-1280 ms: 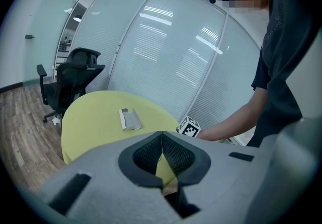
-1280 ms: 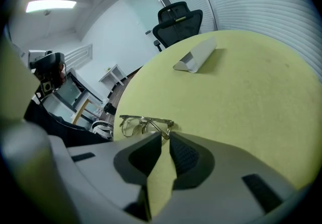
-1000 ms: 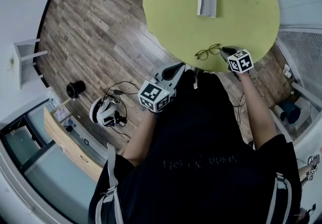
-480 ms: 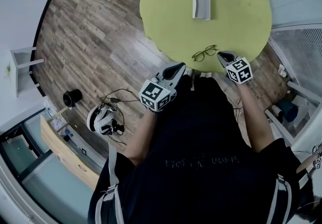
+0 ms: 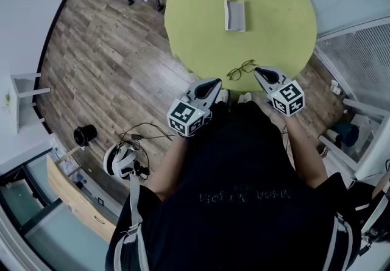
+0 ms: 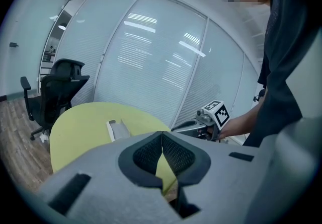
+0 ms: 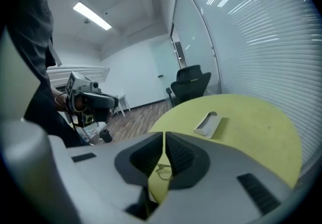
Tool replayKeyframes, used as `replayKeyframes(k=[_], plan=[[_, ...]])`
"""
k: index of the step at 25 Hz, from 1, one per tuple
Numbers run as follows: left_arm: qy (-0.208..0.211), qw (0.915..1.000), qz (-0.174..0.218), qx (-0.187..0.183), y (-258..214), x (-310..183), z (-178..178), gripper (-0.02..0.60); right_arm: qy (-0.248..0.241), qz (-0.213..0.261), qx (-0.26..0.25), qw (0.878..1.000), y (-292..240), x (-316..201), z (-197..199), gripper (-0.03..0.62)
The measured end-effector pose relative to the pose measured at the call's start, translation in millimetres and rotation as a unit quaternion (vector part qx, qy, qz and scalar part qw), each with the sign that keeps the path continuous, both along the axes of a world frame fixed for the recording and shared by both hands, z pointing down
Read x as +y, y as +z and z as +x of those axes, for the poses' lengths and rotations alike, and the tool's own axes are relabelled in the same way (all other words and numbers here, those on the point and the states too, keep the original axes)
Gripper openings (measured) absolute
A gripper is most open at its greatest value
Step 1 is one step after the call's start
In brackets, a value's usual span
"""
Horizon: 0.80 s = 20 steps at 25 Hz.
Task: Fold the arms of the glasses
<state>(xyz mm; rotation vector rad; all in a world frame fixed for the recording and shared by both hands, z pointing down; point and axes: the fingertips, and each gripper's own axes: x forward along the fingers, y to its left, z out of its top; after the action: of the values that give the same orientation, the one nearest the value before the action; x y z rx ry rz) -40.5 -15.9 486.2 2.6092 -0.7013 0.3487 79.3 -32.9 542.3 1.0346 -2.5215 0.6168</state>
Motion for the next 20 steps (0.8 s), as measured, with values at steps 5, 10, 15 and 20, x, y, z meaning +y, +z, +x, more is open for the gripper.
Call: replayKeyframes(k=[5, 10, 15, 20], plan=[[0.016, 0.9999, 0.005, 0.000, -4, 3, 6, 0.018, -0.019, 0.054, -0.008, 0.998, -45, 15, -9, 0.040], [0.028, 0.9995, 0.015, -0.003, -8, 5, 10, 0.018, 0.000, 0.081, -0.032, 0.996, -76, 25, -15, 0.040], [0.034, 0.9987, 0.037, 0.000, -20, 5, 17, 0.018, 0.007, 0.096, -0.038, 0.995, -87, 35, -18, 0.038], [0.049, 0.9973, 0.054, -0.003, -26, 8, 20, 0.018, 0.011, 0.123, -0.045, 0.991, -104, 44, -17, 0.038]])
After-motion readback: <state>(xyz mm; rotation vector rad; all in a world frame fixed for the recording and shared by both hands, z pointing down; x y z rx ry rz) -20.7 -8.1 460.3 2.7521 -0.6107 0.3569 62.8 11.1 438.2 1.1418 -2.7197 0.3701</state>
